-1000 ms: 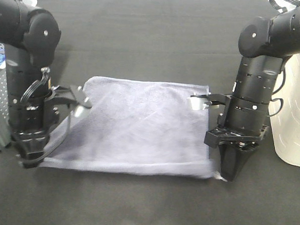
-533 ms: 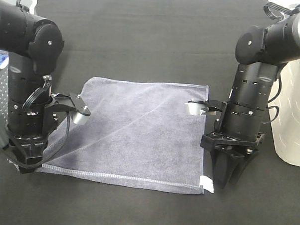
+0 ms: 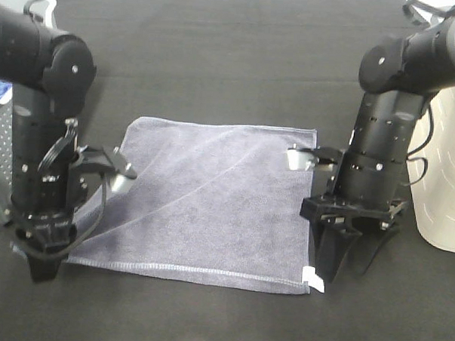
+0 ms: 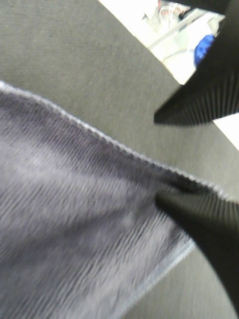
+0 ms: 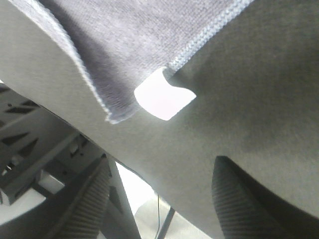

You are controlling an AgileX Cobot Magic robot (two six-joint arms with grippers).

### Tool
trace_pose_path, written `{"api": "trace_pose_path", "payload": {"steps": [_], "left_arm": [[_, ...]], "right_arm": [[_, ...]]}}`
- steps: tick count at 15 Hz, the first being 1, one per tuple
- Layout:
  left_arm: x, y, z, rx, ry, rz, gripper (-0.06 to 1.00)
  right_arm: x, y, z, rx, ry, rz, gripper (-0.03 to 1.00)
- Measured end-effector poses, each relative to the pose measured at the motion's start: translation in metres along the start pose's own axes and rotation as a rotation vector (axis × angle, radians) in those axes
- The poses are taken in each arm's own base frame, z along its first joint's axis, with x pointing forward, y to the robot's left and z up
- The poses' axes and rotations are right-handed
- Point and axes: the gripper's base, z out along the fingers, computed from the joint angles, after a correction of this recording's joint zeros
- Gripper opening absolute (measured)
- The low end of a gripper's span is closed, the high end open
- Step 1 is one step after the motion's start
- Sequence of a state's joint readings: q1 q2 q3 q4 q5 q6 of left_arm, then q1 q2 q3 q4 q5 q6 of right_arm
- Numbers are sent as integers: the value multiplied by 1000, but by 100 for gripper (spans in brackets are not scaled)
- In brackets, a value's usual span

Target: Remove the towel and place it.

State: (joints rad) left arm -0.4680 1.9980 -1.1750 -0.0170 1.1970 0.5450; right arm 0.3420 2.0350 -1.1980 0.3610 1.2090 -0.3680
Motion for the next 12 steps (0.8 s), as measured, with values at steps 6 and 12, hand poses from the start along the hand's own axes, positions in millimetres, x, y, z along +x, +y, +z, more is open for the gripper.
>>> {"api": "trace_pose_path", "payload": {"steps": [6,12], "left_arm": [[-2,4,16,-73,-79,-36,47],[-15,11,10,-134,-217,-92,47]], "right_arm": [[19,21,-36,14,-132,-43,55],[27,27,-48,26,-176,-58,55]]}}
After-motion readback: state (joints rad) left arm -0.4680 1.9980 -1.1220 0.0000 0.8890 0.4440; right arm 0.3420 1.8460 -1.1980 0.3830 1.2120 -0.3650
